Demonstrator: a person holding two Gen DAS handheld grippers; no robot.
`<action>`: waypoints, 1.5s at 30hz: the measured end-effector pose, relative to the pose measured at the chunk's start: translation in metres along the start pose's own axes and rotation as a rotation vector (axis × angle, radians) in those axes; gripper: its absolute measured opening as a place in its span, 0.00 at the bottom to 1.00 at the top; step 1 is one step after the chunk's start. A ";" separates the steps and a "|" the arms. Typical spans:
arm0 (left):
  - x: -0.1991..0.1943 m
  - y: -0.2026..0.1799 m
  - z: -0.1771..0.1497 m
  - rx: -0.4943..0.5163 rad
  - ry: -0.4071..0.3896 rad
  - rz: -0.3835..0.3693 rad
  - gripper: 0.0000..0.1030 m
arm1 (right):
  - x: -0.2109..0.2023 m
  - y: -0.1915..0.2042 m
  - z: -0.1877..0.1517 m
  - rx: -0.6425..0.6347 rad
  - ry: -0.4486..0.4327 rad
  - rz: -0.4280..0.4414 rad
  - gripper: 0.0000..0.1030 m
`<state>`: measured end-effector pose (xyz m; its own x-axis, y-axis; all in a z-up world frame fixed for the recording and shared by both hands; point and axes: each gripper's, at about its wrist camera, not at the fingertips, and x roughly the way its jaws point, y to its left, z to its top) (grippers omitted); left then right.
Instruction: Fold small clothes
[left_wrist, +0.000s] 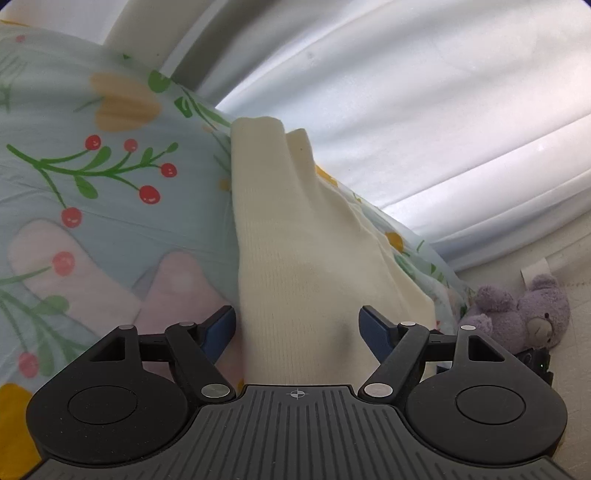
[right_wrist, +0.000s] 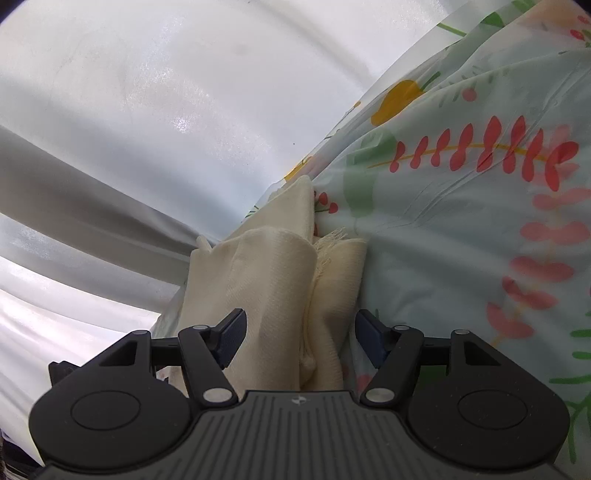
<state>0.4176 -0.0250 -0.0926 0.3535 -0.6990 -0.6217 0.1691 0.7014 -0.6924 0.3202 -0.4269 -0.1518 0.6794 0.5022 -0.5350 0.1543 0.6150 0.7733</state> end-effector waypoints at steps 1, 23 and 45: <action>0.004 0.000 0.001 0.000 0.010 -0.009 0.73 | 0.004 0.000 0.002 -0.001 0.009 0.007 0.64; -0.017 -0.030 0.003 0.064 -0.039 0.033 0.39 | 0.039 0.067 -0.002 -0.194 0.031 -0.021 0.33; -0.105 0.006 -0.034 0.079 -0.147 0.446 0.54 | 0.091 0.150 -0.070 -0.411 0.084 -0.201 0.43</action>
<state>0.3503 0.0473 -0.0439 0.5326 -0.3042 -0.7898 0.0384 0.9409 -0.3364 0.3547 -0.2468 -0.1084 0.6021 0.3851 -0.6994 -0.0311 0.8866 0.4614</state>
